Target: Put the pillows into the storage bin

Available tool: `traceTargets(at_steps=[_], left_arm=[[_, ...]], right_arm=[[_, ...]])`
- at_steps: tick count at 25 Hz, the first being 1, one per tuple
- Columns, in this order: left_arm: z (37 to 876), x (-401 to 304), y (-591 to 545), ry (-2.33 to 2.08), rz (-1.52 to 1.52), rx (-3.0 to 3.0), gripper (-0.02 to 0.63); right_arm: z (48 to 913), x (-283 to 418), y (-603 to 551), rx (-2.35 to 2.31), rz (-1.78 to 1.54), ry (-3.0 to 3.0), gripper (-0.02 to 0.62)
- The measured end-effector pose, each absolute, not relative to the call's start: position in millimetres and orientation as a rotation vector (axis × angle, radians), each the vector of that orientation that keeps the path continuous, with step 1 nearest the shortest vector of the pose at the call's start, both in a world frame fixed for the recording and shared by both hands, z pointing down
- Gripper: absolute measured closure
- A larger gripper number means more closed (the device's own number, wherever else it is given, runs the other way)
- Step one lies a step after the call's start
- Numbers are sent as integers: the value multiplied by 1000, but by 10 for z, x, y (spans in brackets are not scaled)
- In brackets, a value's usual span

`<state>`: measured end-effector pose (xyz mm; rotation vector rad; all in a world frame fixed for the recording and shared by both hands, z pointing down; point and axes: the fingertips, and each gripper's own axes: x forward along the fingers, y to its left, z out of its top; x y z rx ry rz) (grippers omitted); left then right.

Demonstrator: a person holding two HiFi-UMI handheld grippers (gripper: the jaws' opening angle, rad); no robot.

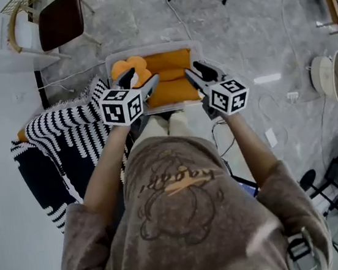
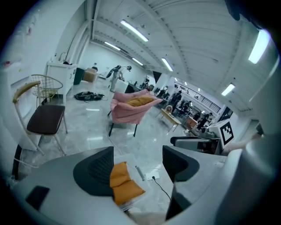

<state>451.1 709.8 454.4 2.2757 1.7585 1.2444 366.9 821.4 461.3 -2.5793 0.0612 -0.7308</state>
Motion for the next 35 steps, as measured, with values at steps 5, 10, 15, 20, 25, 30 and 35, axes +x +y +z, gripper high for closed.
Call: traceTargets(at_steps=[5, 10, 15, 20, 25, 30, 35], left_arm=[[3640, 4528, 7161, 1923, 1026, 2262, 276], [2998, 4477, 7180, 1980, 799, 2266, 276], [2581, 4552, 7227, 1937, 568, 2277, 276], [2279, 4619, 7193, 1915, 399, 2285, 447], [2064, 4623, 7145, 1859, 267, 2364, 598], [2141, 4645, 7056, 1847, 249, 2375, 601], [2452, 4678, 6977, 1812, 239, 2415, 601]], right_arm=[[3703, 3883, 8118, -2693, -629, 206, 408], [3120, 3765, 8152, -2810, -544, 220, 396], [2804, 3724, 8287, -2892, -409, 131, 414], [2640, 3762, 8298, -2951, -316, 105, 510], [2443, 3704, 8303, -2961, -231, 68, 592], [2395, 3678, 8347, -3000, -172, -36, 592], [2710, 3660, 8453, -2996, -180, -78, 592]])
